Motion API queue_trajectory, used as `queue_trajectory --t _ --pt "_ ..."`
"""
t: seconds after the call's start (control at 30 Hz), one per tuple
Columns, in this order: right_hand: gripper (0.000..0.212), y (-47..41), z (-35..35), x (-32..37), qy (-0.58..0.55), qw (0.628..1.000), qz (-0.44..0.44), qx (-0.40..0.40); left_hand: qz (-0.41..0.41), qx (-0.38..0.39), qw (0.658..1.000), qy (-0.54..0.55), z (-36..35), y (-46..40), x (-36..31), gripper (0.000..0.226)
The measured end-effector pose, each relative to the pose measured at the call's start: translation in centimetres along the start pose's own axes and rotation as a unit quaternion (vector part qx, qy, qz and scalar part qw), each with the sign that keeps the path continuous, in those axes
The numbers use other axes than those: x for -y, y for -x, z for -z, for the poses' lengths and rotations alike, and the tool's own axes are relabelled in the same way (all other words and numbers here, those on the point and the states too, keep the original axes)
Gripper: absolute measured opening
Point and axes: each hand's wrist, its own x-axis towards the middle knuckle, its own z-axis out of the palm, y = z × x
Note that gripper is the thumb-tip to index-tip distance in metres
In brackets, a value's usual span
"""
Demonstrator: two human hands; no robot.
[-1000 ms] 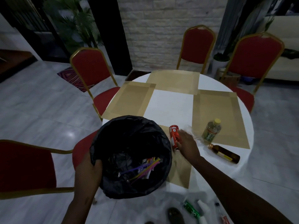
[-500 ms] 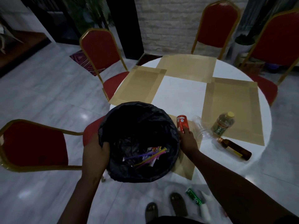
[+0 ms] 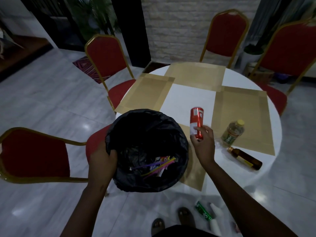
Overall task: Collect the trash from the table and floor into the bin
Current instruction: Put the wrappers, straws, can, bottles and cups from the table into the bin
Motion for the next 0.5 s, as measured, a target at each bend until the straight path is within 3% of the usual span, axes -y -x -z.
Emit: queue_trajectory --t 0.07,0.17,0.37,0.43,0.5 --pt "0.032 0.4 1.4 3.4 -0.036 0.998 0.05 0.031 -0.006 -0.004 1.0 0.002 0.0 -0.1 0.1 0.022" --pt "0.032 2.0 2.4 7.8 -0.055 0.976 0.12 0.175 -0.021 -0.014 1.0 0.001 0.1 0.1 -0.3 0.019" --pt "0.029 5.0 -0.9 9.3 0.184 0.858 0.238 0.416 -0.086 -0.036 0.994 -0.055 -0.3 -0.5 -0.2 0.01" --pt "0.025 5.7 -2.3 9.2 0.232 0.834 0.231 0.445 -0.1 -0.033 0.988 -0.11 -0.2 -0.6 -0.7 0.023" --pt "0.02 6.3 -3.5 8.9 0.265 0.821 0.226 0.452 -0.094 -0.023 0.978 -0.186 0.0 -0.5 -1.2 0.05"
